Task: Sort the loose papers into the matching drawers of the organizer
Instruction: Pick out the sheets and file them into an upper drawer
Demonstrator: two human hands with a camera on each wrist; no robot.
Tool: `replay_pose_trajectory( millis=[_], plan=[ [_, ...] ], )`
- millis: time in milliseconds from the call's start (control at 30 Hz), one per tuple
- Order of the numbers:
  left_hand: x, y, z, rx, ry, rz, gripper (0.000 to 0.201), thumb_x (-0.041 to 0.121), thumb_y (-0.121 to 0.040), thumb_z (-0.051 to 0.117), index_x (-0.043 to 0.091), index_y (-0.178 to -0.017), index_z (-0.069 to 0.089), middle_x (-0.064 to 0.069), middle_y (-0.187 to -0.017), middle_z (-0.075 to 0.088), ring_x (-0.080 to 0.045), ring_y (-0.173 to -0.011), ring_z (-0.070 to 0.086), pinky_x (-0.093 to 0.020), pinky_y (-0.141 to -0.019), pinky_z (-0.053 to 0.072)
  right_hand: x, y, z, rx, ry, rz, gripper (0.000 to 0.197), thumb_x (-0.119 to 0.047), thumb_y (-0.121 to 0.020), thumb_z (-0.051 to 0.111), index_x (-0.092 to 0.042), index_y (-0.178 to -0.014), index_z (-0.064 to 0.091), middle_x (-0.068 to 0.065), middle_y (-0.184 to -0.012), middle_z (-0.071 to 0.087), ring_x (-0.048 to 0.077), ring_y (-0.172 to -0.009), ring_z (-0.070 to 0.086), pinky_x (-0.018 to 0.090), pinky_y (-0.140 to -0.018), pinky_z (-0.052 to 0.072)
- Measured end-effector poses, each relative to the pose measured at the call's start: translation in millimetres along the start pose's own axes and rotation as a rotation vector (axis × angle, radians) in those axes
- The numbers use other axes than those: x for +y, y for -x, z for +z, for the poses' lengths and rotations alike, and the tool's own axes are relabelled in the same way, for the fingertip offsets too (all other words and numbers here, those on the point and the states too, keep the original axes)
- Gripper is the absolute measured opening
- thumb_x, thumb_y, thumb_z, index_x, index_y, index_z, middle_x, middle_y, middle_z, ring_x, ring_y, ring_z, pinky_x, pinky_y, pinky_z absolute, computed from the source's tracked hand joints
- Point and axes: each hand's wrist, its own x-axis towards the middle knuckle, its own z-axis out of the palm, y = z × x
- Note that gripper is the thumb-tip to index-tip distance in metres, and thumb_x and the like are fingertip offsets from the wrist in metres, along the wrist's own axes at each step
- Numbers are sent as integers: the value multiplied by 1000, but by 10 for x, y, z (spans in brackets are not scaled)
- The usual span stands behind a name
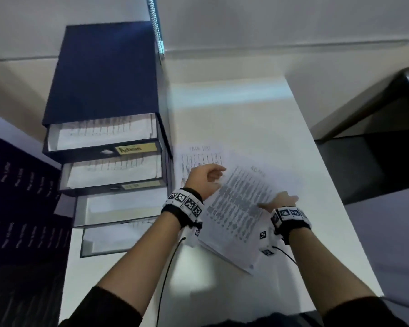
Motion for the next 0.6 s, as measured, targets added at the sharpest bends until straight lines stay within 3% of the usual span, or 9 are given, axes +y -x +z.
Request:
replay_pose_trajectory(
  millis=[67, 167, 300, 400, 500, 600],
  plan=[
    [-252, -84, 263, 34, -55, -227, 49, 5, -78, 77, 13, -125, 64, -4, -112, 69, -18, -102, 65, -34, -95, 55, 18, -3, 47, 2, -245, 27, 103, -48, -63, 89, -3, -137, 34, 22, -139, 36, 38, -117, 55, 42, -92, 51],
    [-478, -139, 532, 93, -82, -397, 50, 16, -83, 76, 11, -130, 59, -4, -111, 64, -20, -100, 62, -28, -89, 51, 48, -7, 105, 20, -335, -102, 90, -24, -67, 90, -7, -136, 35, 20, -137, 39, 40, -114, 57, 42, -90, 52],
    [-531, -155, 678, 200, -33, -426, 38, 31, -86, 73, 17, -121, 63, -1, -95, 62, -16, -85, 60, -23, -74, 46, 50, 1, 255, 192, -221, -365, 52, -3, -80, 72, -11, -122, 43, 16, -127, 43, 34, -97, 60, 38, -79, 56],
    [-565, -124, 695, 230, -21, -406, 31, 32, -82, 78, 18, -106, 64, -1, -89, 63, -18, -81, 62, -24, -69, 50, 129, 5, 368, 263, -225, -570, 24, 0, -83, 66, -10, -105, 62, 11, -119, 45, 25, -89, 58, 37, -83, 59],
    [-605, -121, 707, 177, -73, -392, 32, 34, -78, 81, 8, -93, 67, -10, -87, 71, -23, -80, 68, -37, -74, 57, 241, -29, 437, 245, -268, -700, 13, -4, -81, 72, -13, -90, 69, 8, -123, 45, 26, -102, 57, 35, -92, 56],
    [-654, -130, 739, 138, -128, -384, 38, 34, -72, 83, 1, -83, 69, -19, -86, 72, -25, -72, 68, -46, -73, 58, 341, -46, 466, 224, -327, -773, 17, -3, -76, 76, -16, -83, 68, 6, -132, 39, 26, -104, 57, 34, -94, 55]
  ],
)
